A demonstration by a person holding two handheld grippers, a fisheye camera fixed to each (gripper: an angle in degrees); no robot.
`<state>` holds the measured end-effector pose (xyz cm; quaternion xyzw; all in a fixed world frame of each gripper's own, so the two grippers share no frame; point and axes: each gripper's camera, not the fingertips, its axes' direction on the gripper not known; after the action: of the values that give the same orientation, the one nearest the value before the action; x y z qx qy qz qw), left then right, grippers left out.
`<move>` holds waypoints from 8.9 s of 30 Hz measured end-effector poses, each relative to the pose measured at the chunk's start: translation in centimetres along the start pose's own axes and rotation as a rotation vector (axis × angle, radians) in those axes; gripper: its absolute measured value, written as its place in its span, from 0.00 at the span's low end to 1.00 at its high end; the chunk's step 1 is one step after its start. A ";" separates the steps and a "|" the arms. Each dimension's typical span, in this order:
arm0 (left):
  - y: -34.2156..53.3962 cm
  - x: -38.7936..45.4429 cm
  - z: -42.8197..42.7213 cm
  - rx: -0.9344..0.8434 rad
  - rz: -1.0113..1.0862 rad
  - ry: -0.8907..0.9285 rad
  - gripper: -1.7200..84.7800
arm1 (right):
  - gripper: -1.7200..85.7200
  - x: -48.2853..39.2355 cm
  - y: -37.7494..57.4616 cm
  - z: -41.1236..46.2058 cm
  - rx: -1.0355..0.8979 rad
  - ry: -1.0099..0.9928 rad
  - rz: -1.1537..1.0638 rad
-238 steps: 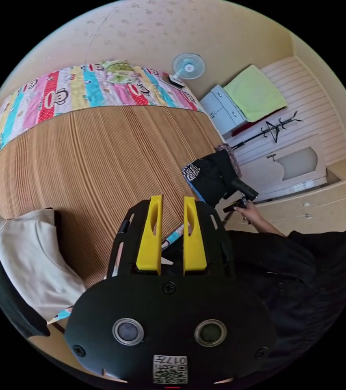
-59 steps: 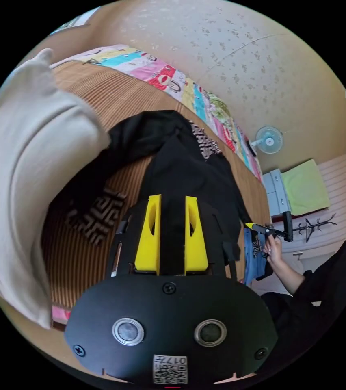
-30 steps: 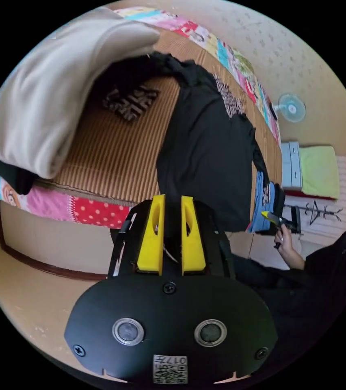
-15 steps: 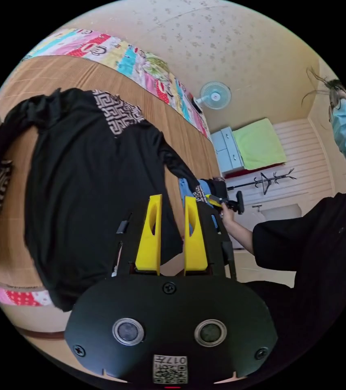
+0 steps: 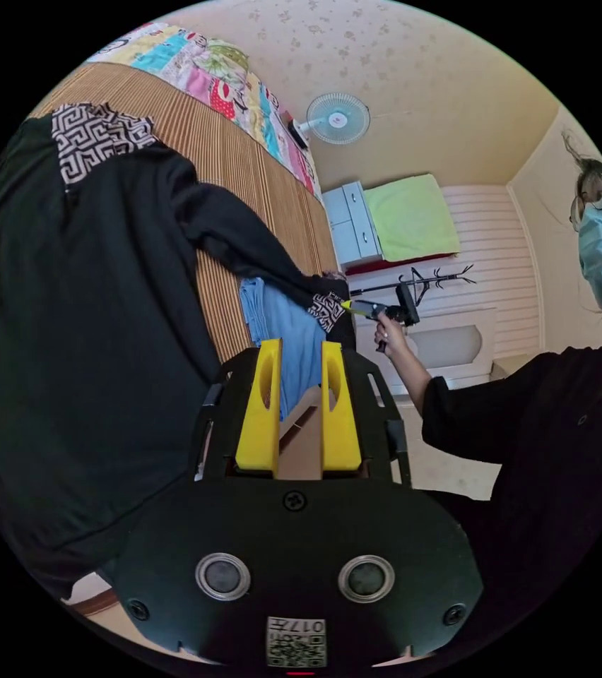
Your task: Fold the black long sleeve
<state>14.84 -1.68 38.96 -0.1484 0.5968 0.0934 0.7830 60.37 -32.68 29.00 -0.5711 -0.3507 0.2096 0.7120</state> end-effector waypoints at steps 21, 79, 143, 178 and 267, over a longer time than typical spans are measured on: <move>-1.2 -0.7 8.2 -0.182 0.049 0.101 0.14 | 0.08 10.5 14.0 3.8 0.321 -0.499 0.179; 7.0 -13.7 -35.2 0.990 -0.291 0.010 0.05 | 0.13 -13.1 -4.2 28.8 0.067 -0.539 -0.097; 13.2 0.6 -23.6 -0.093 -0.233 -0.410 0.08 | 0.05 -12.7 4.8 30.5 -0.595 0.375 -0.366; -15.9 21.7 -24.0 0.138 0.400 0.118 0.09 | 0.03 -13.6 5.9 27.2 -0.304 -0.177 -0.308; 11.8 -2.5 -30.0 -0.364 -0.142 -0.359 0.09 | 0.13 0.1 10.6 21.0 -0.553 -0.087 -0.330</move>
<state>-16.87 -0.81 32.67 -0.3096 0.4096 0.1688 0.8413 45.98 -15.88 20.94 -0.6688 -0.5123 0.0125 0.5386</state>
